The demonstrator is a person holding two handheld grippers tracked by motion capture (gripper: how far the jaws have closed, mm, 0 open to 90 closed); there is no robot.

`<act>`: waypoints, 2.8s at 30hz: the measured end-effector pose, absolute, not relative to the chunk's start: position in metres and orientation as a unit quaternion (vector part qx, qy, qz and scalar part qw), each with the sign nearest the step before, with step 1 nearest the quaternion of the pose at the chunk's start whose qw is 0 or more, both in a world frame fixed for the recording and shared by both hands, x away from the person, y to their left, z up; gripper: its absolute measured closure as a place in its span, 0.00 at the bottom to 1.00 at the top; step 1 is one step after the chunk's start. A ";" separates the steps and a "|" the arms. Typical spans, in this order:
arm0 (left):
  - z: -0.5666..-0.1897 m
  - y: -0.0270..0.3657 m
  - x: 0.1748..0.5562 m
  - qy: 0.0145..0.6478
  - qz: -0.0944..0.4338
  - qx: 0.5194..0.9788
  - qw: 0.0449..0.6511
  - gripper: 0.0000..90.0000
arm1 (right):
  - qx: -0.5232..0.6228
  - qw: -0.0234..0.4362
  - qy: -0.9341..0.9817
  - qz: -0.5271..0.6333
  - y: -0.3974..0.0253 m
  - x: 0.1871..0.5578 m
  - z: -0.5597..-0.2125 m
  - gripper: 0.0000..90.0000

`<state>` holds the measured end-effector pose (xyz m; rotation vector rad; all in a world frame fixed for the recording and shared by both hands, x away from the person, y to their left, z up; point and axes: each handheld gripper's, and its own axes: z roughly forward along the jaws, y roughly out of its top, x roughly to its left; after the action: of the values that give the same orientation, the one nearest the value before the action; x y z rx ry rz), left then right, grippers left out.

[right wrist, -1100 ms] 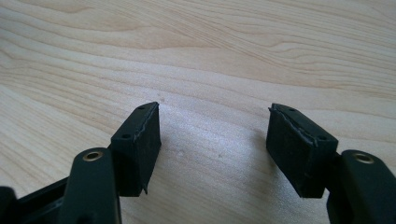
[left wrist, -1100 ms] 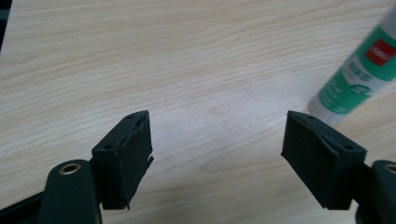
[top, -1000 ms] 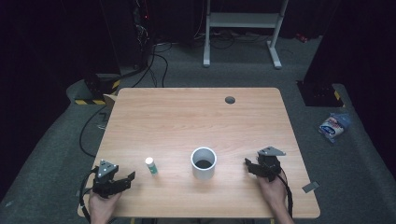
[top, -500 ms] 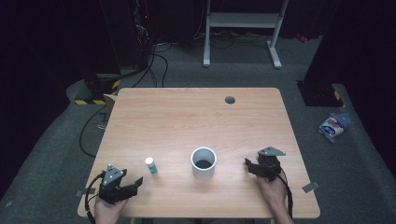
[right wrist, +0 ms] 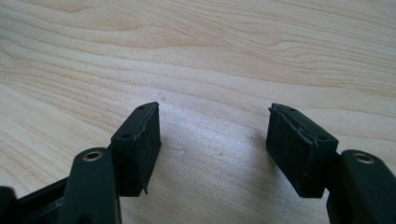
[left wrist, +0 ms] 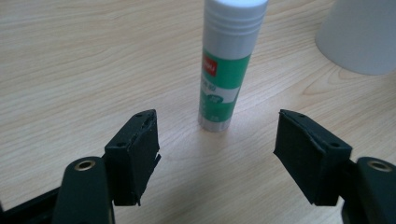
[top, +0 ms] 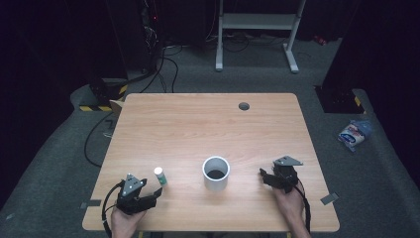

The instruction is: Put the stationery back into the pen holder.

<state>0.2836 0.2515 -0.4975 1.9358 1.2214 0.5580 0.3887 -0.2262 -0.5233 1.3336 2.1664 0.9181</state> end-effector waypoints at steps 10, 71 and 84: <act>-0.495 0.241 0.293 0.475 0.227 0.761 0.379 0.41 | 0.481 0.217 0.782 0.331 -0.226 0.389 -0.523 0.39; -0.464 0.229 0.309 0.459 0.201 0.731 0.463 0.72 | 0.481 0.213 0.783 0.331 -0.225 0.387 -0.523 0.36; -0.447 0.218 0.315 0.438 0.196 0.740 0.470 0.73 | 0.481 0.213 0.783 0.331 -0.225 0.388 -0.523 0.36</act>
<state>0.3146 0.2179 -0.4468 1.8143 1.0737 0.4813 0.3875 -0.2250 -0.5233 1.3354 2.1750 0.9204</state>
